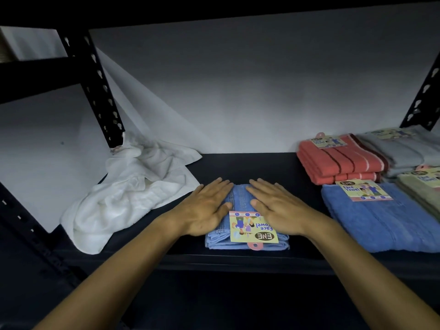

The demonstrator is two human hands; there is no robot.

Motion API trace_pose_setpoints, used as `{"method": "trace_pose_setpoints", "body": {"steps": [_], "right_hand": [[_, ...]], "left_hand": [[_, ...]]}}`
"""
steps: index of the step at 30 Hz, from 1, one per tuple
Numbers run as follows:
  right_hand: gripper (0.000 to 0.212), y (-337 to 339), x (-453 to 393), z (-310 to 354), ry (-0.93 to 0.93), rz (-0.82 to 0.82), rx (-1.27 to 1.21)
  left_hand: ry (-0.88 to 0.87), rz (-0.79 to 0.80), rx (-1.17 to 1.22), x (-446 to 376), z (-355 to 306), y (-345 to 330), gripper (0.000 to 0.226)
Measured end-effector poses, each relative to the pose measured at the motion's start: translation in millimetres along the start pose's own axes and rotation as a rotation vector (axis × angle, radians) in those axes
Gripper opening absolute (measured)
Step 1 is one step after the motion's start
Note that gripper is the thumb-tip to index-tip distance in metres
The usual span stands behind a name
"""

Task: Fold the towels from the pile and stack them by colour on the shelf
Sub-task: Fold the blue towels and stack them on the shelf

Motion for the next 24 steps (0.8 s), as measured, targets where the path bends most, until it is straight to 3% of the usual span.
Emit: {"method": "trace_pose_setpoints", "body": {"steps": [4, 12, 14, 18, 24], "right_hand": [[0.054, -9, -6, -7, -0.042, 0.094, 0.047], [0.053, -6, -4, -8, -0.036, 0.096, 0.046], [0.053, 3, 1, 2, -0.037, -0.03, 0.091], [0.048, 13, 32, 58, 0.059, -0.501, 0.16], [0.052, -22, 41, 73, 0.14, -0.29, 0.249]], "left_hand": [[0.0, 0.045, -0.025, -8, 9, -6, 0.059], [-0.022, 0.034, -0.022, -11, 13, -6, 0.058], [-0.062, 0.003, 0.064, -10, 13, 3, 0.055], [-0.131, -0.052, 0.106, -4, 16, 12, 0.045], [-0.079, -0.126, -0.006, 8, 27, 7, 0.051]]}}
Point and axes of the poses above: each hand's wrist, its own x-axis away from the middle knuckle, its own y-axis out of the back of the hand, z = x × y, the point moved 6 cm from there along -x, towards the middle knuckle, and after that the axes turned 12 degrees about y, right-handed, at the moved point
